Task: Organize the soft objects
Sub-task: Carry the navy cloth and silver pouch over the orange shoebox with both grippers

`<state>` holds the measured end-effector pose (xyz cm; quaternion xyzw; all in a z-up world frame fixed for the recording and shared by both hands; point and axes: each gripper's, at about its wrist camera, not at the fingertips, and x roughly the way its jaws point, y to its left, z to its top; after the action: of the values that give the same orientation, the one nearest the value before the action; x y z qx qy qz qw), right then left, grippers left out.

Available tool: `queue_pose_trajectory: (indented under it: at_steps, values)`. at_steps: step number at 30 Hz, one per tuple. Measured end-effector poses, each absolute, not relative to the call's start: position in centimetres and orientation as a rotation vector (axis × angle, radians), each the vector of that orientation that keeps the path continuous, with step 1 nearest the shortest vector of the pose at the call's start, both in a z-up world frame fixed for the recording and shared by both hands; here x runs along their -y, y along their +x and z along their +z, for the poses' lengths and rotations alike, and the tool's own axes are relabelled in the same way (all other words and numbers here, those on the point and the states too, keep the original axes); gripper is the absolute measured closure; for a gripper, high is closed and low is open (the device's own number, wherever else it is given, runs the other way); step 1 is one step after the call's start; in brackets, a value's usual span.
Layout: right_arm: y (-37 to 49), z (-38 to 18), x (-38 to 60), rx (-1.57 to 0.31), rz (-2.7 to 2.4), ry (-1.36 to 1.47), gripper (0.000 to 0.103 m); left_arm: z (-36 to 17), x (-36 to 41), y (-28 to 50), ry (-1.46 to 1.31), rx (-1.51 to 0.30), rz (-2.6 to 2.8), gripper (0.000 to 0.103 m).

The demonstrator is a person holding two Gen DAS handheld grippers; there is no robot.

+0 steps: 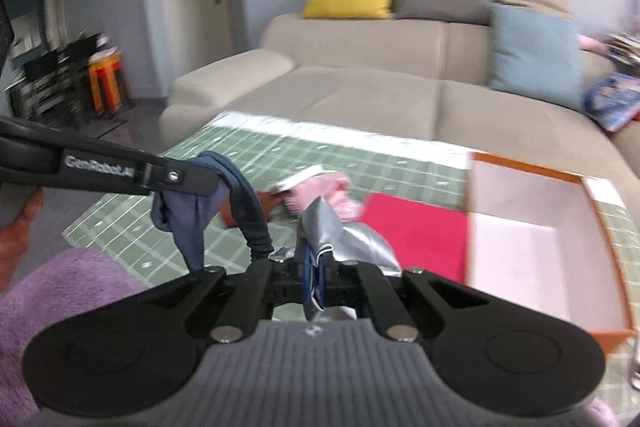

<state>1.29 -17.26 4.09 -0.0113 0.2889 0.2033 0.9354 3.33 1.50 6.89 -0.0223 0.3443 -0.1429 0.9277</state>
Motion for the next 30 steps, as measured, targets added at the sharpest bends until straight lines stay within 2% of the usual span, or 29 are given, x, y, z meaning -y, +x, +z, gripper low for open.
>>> queue_pose_trajectory:
  at_steps: [9,20,30]
  values:
    - [1.7,5.6,25.6,-0.538,0.243,0.051,0.102,8.8,8.0,6.5,0.051,-0.659,-0.506,0.093]
    - [7.7,4.6,32.5,-0.528,0.123,0.139,0.102,10.1,16.4,11.7,0.146,-0.595,-0.603,0.093]
    - [14.3,-1.4,35.1,-0.707,0.09,0.189,0.101,4.1,20.3,16.5,0.264,-0.768,-0.599,0.093]
